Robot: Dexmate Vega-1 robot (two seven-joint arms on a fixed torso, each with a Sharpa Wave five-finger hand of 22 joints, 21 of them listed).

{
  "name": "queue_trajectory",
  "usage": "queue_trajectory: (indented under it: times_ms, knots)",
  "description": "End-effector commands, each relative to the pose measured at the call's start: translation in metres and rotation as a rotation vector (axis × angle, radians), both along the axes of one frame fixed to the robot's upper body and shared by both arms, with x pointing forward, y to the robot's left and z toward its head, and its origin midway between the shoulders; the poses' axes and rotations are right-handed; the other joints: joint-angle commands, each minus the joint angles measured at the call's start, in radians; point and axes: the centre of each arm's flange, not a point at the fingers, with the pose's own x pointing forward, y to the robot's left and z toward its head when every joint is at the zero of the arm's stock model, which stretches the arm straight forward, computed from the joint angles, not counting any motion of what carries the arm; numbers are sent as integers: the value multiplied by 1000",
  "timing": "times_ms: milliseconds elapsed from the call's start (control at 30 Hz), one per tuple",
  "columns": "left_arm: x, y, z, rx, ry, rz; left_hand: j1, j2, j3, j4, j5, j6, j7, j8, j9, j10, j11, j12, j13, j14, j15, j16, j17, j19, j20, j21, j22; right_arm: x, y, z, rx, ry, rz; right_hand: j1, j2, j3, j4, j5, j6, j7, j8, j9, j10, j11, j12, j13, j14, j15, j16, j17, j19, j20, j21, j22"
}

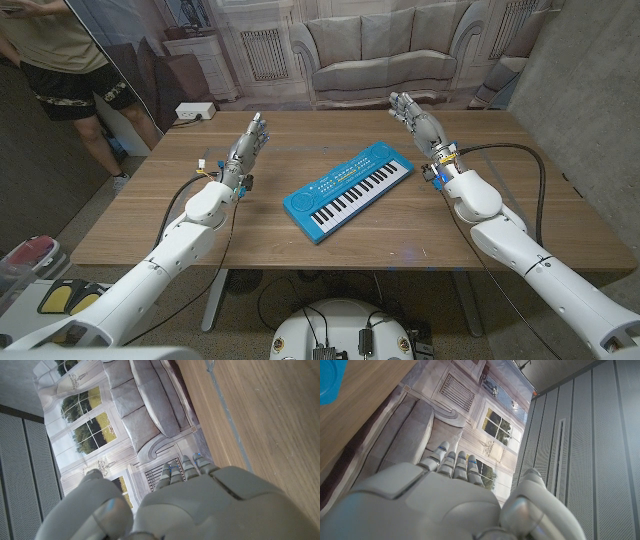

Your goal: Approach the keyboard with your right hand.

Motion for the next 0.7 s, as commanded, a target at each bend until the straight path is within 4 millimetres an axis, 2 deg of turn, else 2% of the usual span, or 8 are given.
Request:
queue_trajectory:
  times_ms: [33,700]
  knots:
    - [-1,2,0,0,-2,1,-1,4,-2,-3,-3,8,-1,-5,3,5,-9,-3,2,6,1,-3,4,-7,-15,-5,1,-4,9,4,-34,-30,-21,7,2,1,-8,-2,11,-2,4,3,14,-3,4,4,11,0,-2,4,10,-22,-8,2]
    - [1,3,-2,-4,-1,5,0,7,-5,-2,-6,9,-1,-7,3,6,-8,-4,2,7,1,-4,4,-7,-15,-5,2,-3,21,6,-95,-70,-60,11,3,1,-11,-2,14,-5,4,3,18,-4,2,4,14,-2,-3,4,12,-22,-13,2]
